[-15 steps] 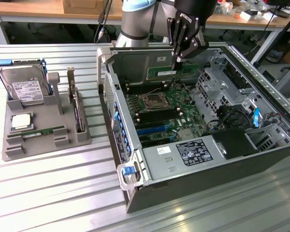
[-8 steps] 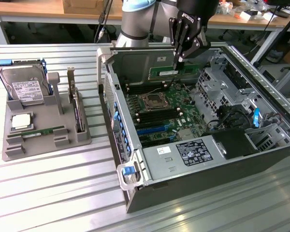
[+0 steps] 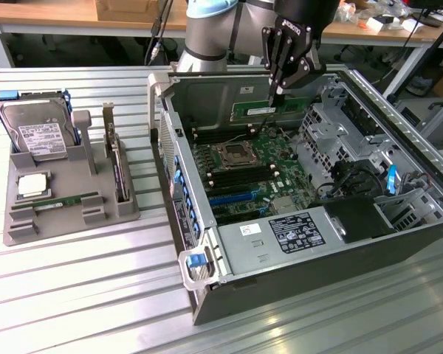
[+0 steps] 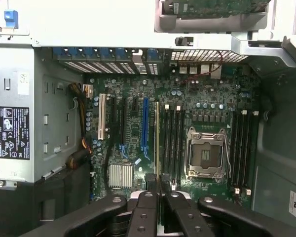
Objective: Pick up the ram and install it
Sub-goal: 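Pick up the ram and move it above insertion slot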
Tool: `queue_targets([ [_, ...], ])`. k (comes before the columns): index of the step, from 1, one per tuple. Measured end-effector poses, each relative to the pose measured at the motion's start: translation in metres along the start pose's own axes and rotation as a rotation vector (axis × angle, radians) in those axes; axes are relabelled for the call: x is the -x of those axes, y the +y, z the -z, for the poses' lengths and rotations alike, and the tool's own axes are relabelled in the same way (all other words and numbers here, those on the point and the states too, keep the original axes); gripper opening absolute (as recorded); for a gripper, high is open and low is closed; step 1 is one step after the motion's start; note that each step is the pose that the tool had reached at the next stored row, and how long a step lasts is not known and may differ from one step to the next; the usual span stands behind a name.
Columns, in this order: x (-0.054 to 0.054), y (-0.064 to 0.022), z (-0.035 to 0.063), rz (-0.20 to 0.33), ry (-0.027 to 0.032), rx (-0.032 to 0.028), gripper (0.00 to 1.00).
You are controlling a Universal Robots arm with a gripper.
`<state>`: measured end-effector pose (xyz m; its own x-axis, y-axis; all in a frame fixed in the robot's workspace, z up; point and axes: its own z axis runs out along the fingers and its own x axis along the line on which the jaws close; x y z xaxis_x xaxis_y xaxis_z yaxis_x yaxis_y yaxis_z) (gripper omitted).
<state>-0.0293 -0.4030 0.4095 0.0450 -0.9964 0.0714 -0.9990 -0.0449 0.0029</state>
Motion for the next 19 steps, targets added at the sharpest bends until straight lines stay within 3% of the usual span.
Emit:
queue_targets([
  [6,-0.0001,-0.0039,0.0000,0.000,-0.0009,0.0000,0.12],
  [12,-0.0001,-0.0058,0.0000,0.000,-0.0153,-0.0007,0.12],
  [19,-0.0003,-0.0085,0.0000,0.000,-0.0220,-0.0010,0.12],
])
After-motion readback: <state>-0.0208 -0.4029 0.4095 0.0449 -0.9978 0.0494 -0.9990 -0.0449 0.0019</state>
